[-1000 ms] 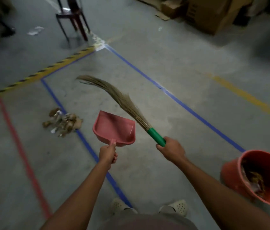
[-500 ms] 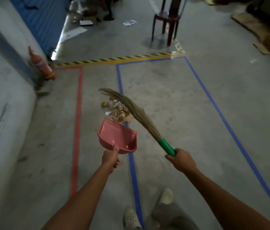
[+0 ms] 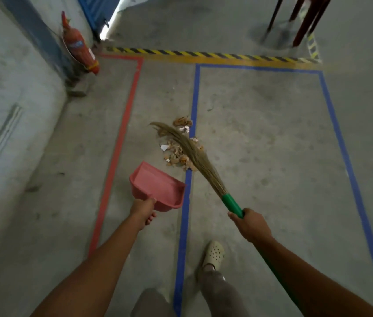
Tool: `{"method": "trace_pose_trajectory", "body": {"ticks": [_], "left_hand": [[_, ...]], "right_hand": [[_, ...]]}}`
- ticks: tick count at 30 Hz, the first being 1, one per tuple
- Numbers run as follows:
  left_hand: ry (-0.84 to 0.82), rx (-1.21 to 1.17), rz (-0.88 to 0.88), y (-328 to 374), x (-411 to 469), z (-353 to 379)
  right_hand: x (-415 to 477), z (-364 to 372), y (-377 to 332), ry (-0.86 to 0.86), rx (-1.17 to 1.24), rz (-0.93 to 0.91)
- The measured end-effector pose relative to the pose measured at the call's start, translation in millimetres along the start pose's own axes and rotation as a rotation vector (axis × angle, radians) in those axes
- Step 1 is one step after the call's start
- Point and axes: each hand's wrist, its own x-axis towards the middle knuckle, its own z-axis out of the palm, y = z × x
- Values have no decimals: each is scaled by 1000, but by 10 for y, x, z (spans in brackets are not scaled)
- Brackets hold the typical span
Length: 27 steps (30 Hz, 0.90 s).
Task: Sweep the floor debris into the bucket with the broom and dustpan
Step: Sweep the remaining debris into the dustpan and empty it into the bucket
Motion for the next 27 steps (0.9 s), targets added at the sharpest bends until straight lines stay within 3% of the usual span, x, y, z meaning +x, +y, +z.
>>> {"method": "trace_pose_trajectory", "body": {"ticks": [6,14,19,27], "left_hand": [[27,73,-2,196,1280,425],[-40,175,36,-61,2888,1104],[-51,237,34,-273,3577,1270],[-56,219,-32,-141,4409,1253]], "right_hand": [[1311,304,38,-36,-31,13],[2894,1177,10,15,-49,-2],[3532,1571,41,103,-27,27],[4221,1865,174,89,-18,193]]}}
